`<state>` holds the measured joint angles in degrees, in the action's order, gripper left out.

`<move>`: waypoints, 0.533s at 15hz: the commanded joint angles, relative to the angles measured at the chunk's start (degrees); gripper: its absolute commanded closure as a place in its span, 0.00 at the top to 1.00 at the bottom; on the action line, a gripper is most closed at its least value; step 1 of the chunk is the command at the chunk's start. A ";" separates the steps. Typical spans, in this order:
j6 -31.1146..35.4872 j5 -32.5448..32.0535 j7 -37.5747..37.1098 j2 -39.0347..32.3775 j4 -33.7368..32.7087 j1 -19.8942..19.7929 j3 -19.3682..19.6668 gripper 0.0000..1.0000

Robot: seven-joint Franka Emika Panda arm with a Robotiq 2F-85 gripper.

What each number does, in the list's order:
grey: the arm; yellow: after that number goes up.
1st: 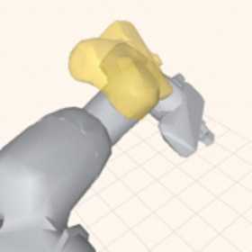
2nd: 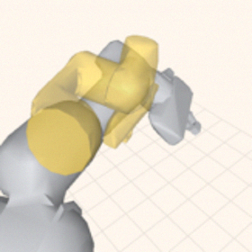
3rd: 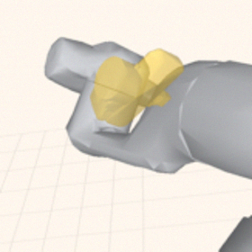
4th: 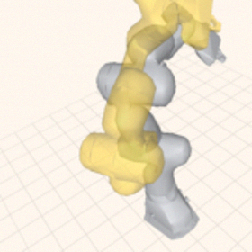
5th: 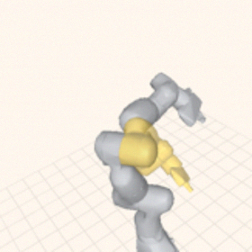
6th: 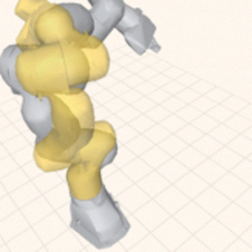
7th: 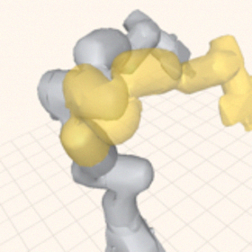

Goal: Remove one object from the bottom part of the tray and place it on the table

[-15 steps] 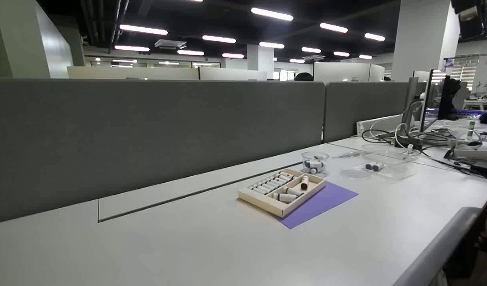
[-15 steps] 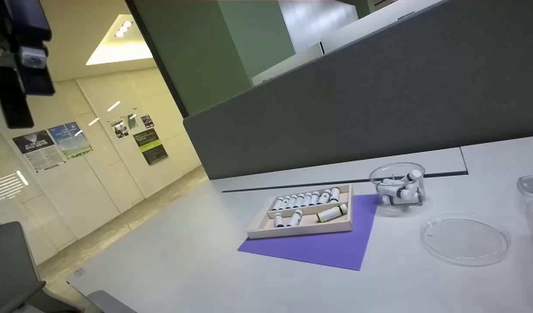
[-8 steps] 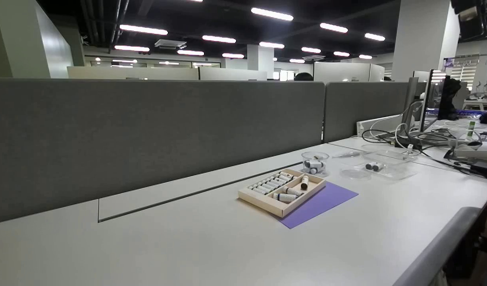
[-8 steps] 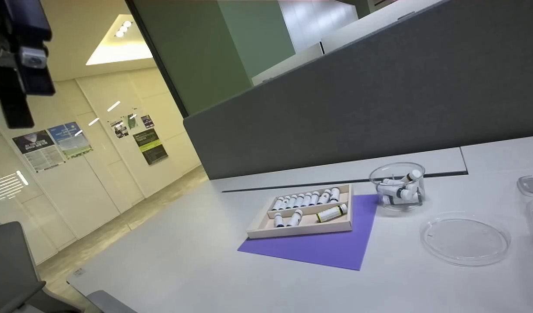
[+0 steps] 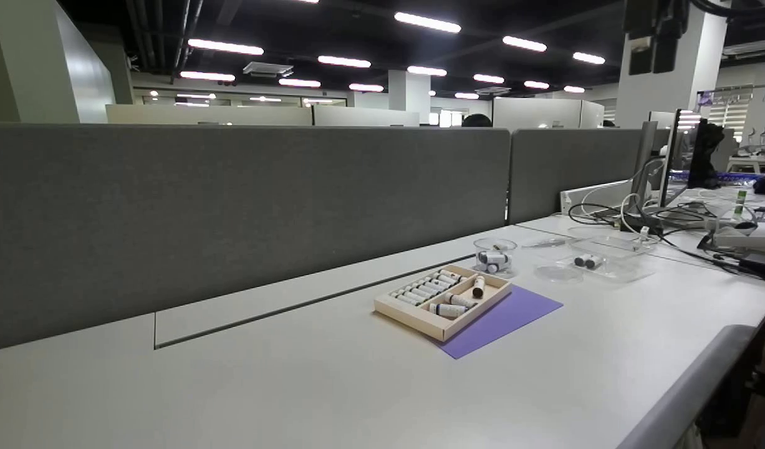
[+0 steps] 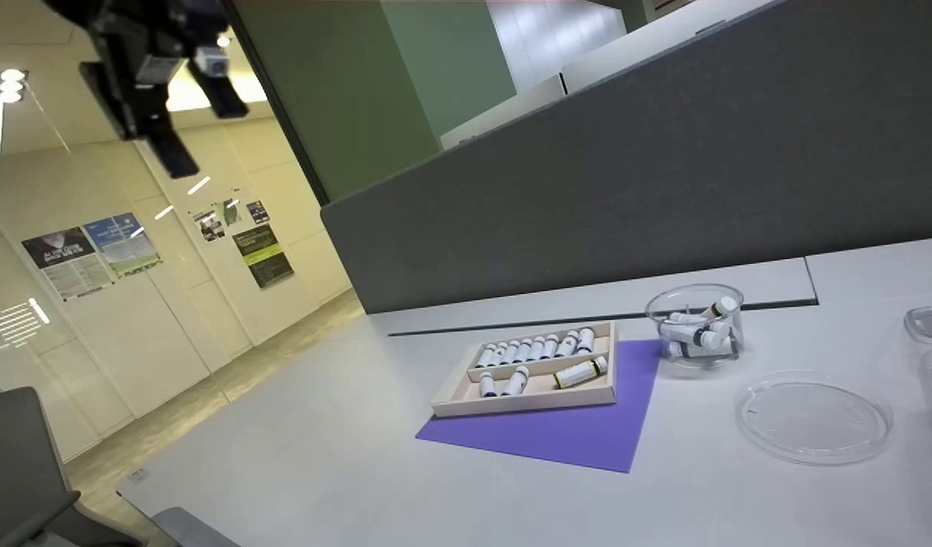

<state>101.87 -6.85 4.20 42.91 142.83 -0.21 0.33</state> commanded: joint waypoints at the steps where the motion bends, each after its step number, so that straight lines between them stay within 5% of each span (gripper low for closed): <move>1: 9.68 -2.81 2.36 -11.64 -7.18 -1.25 2.75 1.00; 4: 13.36 -0.81 11.20 -22.09 -15.10 -0.05 6.55 1.00; 8: 9.31 4.20 19.68 -35.98 -27.81 -0.75 8.80 1.00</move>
<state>115.92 -5.28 20.16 17.50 126.22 -0.92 7.80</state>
